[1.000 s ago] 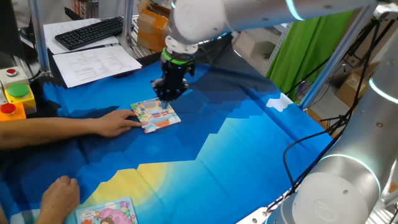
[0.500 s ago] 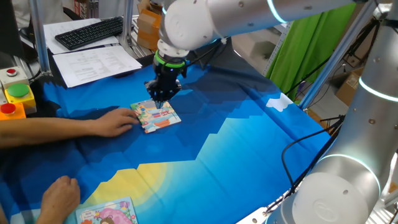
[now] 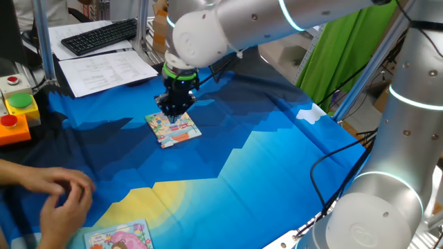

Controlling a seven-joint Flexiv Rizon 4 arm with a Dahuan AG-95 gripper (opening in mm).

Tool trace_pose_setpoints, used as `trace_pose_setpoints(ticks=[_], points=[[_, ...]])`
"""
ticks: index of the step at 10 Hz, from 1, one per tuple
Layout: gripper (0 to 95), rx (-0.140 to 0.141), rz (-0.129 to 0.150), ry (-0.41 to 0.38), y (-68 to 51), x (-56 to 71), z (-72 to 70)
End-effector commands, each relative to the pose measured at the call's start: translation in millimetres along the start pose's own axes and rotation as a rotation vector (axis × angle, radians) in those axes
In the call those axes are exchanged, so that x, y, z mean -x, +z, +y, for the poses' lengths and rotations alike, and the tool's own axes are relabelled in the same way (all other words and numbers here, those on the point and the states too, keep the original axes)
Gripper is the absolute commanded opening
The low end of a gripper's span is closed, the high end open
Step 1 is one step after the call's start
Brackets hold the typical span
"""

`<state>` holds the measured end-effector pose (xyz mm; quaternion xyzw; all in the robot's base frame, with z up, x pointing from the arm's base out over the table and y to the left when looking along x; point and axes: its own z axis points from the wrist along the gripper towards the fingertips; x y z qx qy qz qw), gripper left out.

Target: Assemble one piece of a puzzle

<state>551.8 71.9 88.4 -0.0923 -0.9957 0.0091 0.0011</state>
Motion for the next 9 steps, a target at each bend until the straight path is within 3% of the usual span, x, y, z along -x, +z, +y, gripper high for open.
trace_pose_setpoints(ticks=[1, 3, 4, 5, 9], points=[[0.0, 0.002, 0.016, 0.036, 15.7, -2.6, 10.8], [0.0, 0.025, 0.037, 0.002, 13.7, -1.5, 12.3], [19.0, 0.052, 0.056, 0.007, 13.8, -1.6, 12.4], [57.0, 0.054, 0.068, 0.007, 14.2, -1.7, 12.5], [57.0, 0.043, 0.068, -0.085, 19.9, 2.3, 12.1]])
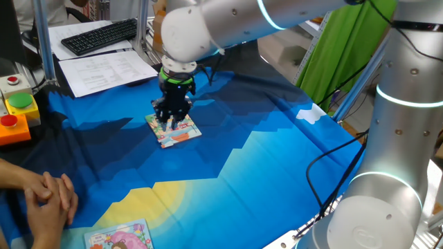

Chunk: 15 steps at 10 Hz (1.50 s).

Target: Assemble one piece of a puzzle

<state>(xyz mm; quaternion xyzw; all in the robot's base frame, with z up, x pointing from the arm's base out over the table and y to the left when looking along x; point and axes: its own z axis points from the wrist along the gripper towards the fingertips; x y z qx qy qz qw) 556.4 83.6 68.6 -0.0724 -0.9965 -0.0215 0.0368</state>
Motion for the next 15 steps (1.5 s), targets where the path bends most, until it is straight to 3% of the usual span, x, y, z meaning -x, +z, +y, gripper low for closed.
trace_pose_setpoints(ticks=[1, 3, 4, 6, 7, 12, 15], points=[[57.0, -0.023, -0.010, -0.070, 1.2, -1.0, -1.1], [57.0, -0.024, -0.014, -0.059, 1.5, -3.2, -0.3], [57.0, -0.043, -0.006, -0.055, 1.5, -3.2, -0.3], [57.0, -0.048, 0.039, -0.075, 1.5, -3.2, -0.3], [57.0, -0.050, 0.049, -0.096, 1.5, -3.2, -0.3], [57.0, -0.058, 0.039, -0.142, 1.5, -3.2, -0.3], [57.0, -0.062, 0.033, -0.163, 8.6, 1.7, 0.2]])
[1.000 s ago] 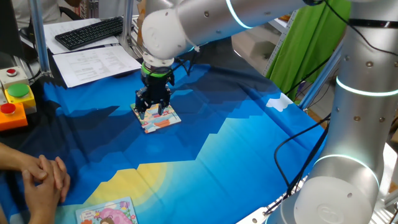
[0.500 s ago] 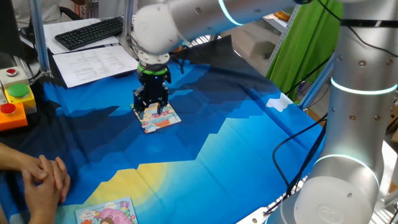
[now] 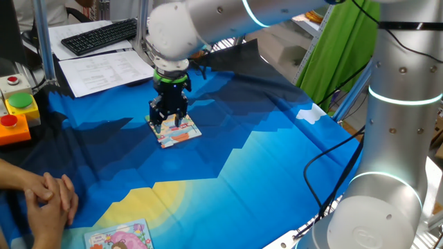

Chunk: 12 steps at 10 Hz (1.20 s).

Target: Assemble one piece of a puzzle

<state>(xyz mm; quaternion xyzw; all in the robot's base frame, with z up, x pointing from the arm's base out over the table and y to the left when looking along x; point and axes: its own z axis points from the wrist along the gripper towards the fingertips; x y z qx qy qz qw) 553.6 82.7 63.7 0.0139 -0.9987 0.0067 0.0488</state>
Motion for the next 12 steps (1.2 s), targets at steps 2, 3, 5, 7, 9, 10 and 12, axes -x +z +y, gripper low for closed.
trace_pose_setpoints(ticks=[2, 3, 5, 7, 9, 10, 12], points=[[57.0, 0.002, 0.008, 0.004, 10.9, 6.3, 1.7], [57.0, 0.002, 0.006, 0.002, 15.7, 7.2, 2.2], [57.0, -0.001, 0.007, -0.005, 24.5, 8.4, 3.0], [57.0, -0.002, 0.005, -0.014, 34.2, 9.9, 3.4], [57.0, -0.004, 0.006, -0.018, 40.7, 10.5, 3.3], [57.0, -0.009, 0.006, -0.020, 44.9, 8.8, 2.1], [57.0, -0.008, 0.006, -0.019, 48.2, 6.5, 0.7]])
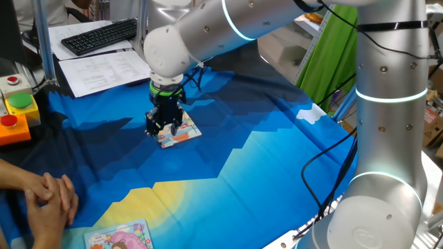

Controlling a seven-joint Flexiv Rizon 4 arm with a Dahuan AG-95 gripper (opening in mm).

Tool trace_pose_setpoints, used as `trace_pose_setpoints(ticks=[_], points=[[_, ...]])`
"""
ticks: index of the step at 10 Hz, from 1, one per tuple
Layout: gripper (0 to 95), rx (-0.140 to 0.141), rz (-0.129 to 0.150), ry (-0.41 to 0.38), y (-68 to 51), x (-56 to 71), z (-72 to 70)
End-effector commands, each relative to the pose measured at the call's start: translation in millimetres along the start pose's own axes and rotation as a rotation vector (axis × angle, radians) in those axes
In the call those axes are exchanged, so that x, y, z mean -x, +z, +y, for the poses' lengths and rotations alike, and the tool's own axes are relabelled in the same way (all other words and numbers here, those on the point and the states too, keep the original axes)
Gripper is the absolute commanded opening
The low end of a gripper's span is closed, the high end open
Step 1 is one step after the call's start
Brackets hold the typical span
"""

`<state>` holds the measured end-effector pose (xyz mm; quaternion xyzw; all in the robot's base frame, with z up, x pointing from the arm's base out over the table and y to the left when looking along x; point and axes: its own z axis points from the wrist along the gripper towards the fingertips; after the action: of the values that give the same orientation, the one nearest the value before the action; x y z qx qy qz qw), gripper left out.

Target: Assemble one piece of a puzzle

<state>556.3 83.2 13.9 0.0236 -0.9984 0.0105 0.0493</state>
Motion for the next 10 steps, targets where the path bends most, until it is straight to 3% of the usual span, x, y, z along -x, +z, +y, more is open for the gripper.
trace_pose_setpoints(ticks=[1, 10], points=[[57.0, 0.003, 0.007, -0.001, 0.5, -1.8, -1.2], [57.0, 0.012, 0.005, 0.005, 8.9, -10.9, -0.3]])
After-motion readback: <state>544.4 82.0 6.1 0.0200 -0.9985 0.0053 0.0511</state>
